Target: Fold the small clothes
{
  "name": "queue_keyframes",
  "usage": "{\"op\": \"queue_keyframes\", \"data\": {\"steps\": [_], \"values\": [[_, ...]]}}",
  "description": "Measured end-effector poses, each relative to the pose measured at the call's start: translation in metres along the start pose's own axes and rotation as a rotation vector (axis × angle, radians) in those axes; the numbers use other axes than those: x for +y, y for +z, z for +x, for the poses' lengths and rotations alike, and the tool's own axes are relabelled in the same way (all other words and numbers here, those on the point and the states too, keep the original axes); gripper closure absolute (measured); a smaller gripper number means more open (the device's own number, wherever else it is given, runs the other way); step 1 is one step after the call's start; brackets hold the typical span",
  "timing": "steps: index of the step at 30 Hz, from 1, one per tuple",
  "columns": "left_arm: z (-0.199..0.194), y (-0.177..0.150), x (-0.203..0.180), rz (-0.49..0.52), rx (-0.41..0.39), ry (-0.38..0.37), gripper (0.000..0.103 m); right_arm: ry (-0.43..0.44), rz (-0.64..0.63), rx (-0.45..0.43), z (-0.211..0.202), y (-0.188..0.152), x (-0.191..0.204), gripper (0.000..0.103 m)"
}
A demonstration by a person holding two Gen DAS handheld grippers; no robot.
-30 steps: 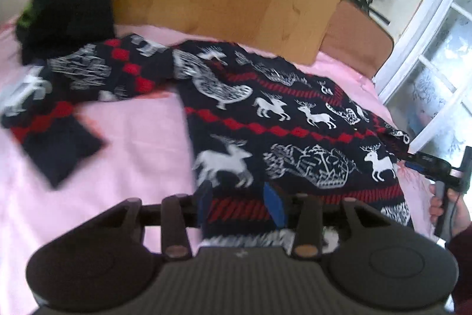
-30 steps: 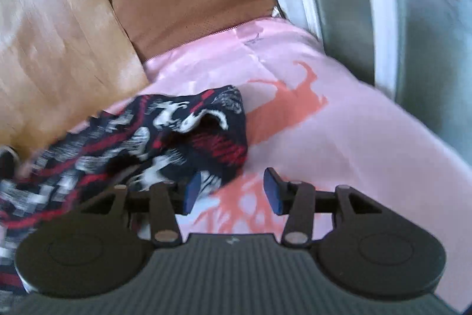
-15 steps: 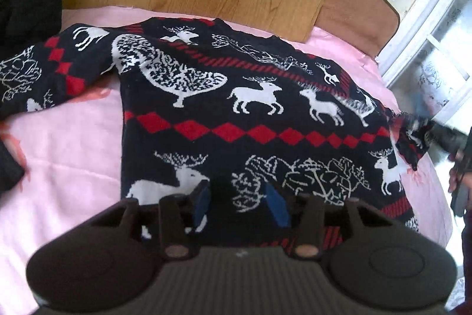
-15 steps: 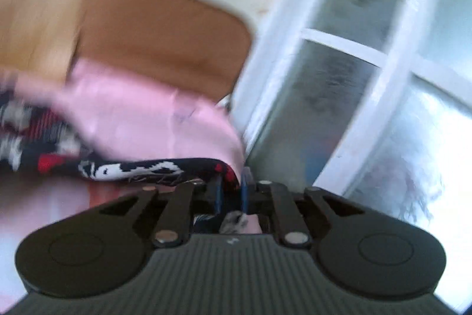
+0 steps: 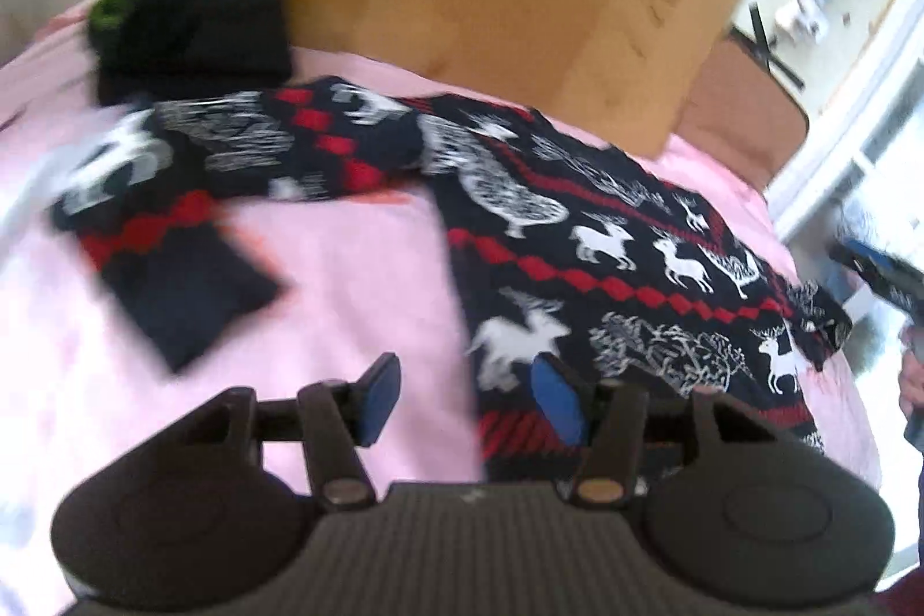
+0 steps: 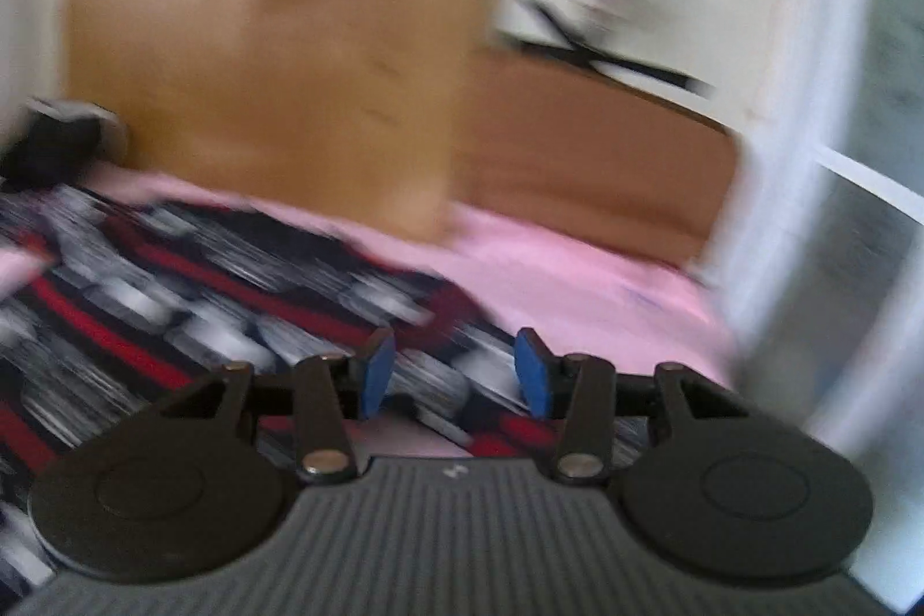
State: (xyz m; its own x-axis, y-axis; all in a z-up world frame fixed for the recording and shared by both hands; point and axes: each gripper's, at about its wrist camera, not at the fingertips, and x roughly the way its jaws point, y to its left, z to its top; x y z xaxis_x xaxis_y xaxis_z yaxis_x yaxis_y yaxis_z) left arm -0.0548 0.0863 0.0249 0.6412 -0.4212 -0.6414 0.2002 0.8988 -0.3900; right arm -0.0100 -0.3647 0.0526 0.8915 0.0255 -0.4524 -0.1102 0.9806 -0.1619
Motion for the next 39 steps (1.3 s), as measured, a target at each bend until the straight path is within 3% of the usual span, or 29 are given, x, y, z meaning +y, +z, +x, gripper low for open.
{"op": "queue_keyframes", "data": {"steps": [6,9,12,17,21,22,23,24,27,30,33,39], "values": [[-0.057,-0.038,0.061,-0.132,-0.095,0.044,0.049,0.407,-0.182,-0.012,0.045,0.061,0.15,0.054],[-0.075,-0.05,0.087,-0.202,-0.146,0.036,0.049,0.657,-0.223,0.069,0.065,0.072,0.235,0.053],[-0.085,-0.058,0.102,-0.232,-0.181,0.011,0.048,0.757,-0.231,0.188,0.097,0.075,0.303,0.049],[-0.086,-0.059,0.116,-0.238,-0.179,-0.011,0.046,0.722,-0.17,0.331,0.161,0.076,0.366,0.049],[-0.089,-0.061,0.12,-0.237,-0.171,0.004,0.045,0.756,-0.078,0.392,0.172,0.075,0.376,0.046],[-0.09,-0.062,0.121,-0.239,-0.172,0.013,0.044,0.776,-0.082,0.402,0.171,0.076,0.38,0.054],[-0.092,-0.065,0.123,-0.243,-0.173,0.02,0.044,0.801,-0.099,0.404,0.167,0.077,0.383,0.081],[-0.093,-0.066,0.123,-0.251,-0.177,0.028,0.044,0.821,-0.13,0.417,0.163,0.078,0.388,0.09],[-0.093,-0.067,0.122,-0.272,-0.186,0.037,0.044,0.806,-0.211,0.368,0.142,0.081,0.39,0.092],[-0.088,-0.066,0.114,-0.267,-0.179,0.037,0.043,0.81,-0.272,0.29,0.114,0.094,0.364,0.092],[-0.081,-0.06,0.103,-0.246,-0.166,0.041,0.042,0.737,-0.36,0.194,0.089,0.109,0.318,0.092],[-0.058,-0.032,0.08,-0.2,-0.141,0.036,0.036,0.38,-0.427,0.059,0.072,0.148,0.189,0.092]]}}
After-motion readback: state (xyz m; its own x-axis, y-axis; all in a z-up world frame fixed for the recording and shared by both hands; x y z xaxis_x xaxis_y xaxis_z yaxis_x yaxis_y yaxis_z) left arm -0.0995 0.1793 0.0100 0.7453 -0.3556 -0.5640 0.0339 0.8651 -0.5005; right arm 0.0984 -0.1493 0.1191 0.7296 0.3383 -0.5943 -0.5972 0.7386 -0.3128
